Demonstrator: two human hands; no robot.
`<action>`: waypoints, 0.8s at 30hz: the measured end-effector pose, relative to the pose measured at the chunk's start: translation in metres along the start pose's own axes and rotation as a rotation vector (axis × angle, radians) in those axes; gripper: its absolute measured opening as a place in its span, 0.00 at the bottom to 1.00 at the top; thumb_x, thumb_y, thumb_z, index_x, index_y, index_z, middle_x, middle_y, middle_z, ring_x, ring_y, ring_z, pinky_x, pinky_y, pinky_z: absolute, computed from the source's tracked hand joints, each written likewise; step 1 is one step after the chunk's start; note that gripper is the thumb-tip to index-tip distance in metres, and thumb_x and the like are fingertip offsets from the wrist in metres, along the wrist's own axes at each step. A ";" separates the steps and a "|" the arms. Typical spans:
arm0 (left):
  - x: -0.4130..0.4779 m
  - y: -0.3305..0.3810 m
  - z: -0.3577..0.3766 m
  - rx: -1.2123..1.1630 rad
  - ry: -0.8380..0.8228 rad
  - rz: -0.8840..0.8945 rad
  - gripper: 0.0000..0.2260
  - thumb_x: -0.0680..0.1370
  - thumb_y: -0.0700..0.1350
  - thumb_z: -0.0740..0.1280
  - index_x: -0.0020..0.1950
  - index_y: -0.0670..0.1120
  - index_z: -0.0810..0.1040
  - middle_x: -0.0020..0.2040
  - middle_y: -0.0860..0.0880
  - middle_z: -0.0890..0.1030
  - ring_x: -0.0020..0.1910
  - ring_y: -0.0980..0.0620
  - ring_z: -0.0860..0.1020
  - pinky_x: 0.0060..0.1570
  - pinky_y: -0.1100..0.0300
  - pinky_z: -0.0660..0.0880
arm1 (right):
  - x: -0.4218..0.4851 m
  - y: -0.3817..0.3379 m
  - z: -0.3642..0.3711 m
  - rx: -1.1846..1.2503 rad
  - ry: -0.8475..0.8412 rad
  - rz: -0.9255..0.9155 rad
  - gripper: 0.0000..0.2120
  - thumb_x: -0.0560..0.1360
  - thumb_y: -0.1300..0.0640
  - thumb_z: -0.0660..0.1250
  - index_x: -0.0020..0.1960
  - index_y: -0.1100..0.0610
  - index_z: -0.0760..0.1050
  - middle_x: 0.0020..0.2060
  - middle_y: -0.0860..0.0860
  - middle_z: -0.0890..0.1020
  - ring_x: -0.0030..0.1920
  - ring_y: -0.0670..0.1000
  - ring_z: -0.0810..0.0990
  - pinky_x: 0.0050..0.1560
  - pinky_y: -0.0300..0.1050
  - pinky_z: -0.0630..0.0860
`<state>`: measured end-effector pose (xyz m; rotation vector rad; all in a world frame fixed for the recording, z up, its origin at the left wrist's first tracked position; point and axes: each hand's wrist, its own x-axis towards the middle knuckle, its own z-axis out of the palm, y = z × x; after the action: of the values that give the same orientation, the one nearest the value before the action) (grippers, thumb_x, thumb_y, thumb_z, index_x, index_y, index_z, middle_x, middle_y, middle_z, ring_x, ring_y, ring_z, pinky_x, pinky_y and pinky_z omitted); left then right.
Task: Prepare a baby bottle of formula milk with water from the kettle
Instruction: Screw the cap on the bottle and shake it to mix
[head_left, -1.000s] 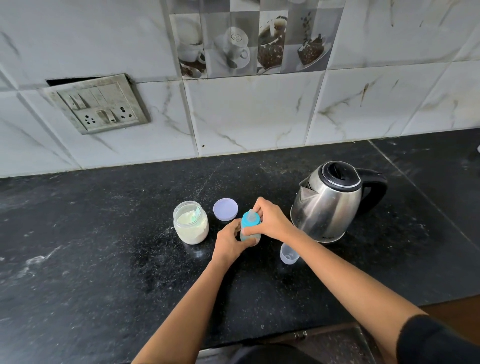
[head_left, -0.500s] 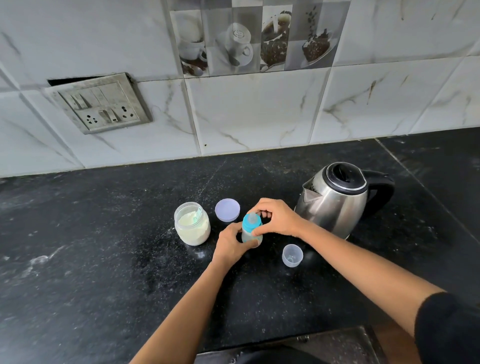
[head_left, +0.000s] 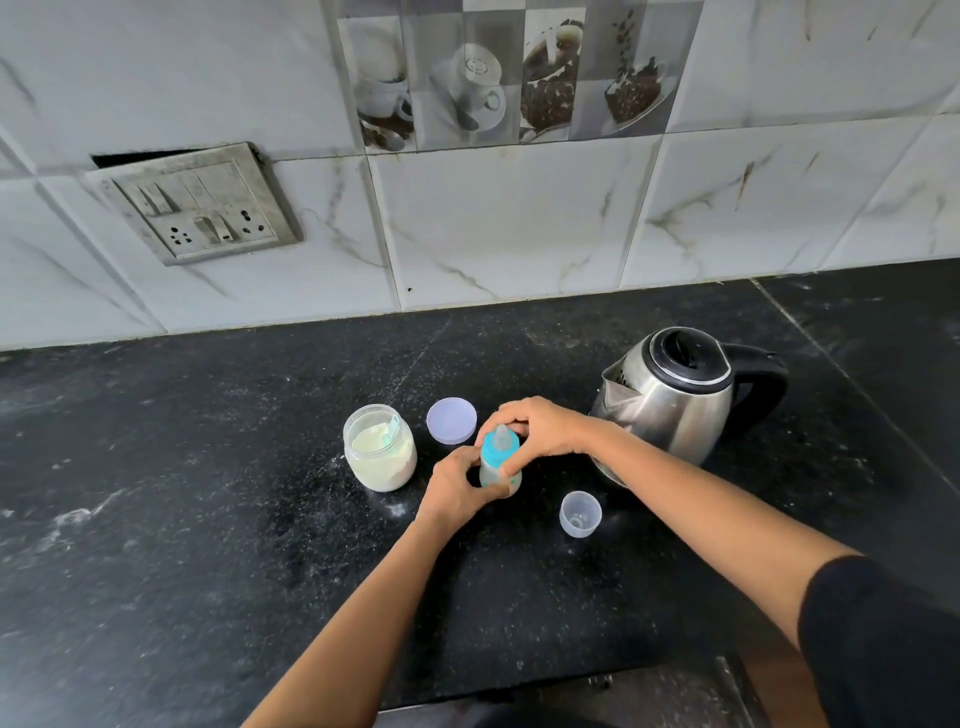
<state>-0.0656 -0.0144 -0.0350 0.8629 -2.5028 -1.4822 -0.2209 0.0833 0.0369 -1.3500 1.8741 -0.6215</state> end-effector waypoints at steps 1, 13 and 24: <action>0.000 0.000 0.001 -0.007 0.008 -0.003 0.23 0.66 0.49 0.78 0.59 0.51 0.78 0.56 0.55 0.79 0.55 0.59 0.76 0.57 0.60 0.73 | 0.002 -0.001 0.001 0.015 0.024 -0.005 0.20 0.62 0.59 0.79 0.53 0.48 0.82 0.46 0.42 0.79 0.46 0.43 0.79 0.45 0.38 0.76; -0.011 0.004 0.011 -0.080 0.127 0.027 0.18 0.66 0.48 0.78 0.53 0.54 0.78 0.48 0.59 0.79 0.49 0.61 0.77 0.46 0.68 0.71 | -0.002 -0.001 0.074 0.161 0.747 0.131 0.17 0.61 0.54 0.80 0.48 0.55 0.82 0.43 0.47 0.82 0.45 0.45 0.79 0.45 0.38 0.75; -0.013 0.004 0.013 -0.100 0.142 0.011 0.16 0.67 0.48 0.78 0.50 0.53 0.77 0.46 0.57 0.80 0.47 0.59 0.78 0.45 0.68 0.72 | -0.007 -0.020 0.086 0.278 0.839 0.305 0.21 0.63 0.46 0.78 0.54 0.50 0.80 0.45 0.44 0.82 0.47 0.45 0.79 0.52 0.46 0.79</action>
<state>-0.0606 0.0034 -0.0361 0.9024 -2.3086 -1.4728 -0.1406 0.0858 0.0008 -0.6215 2.4403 -1.3654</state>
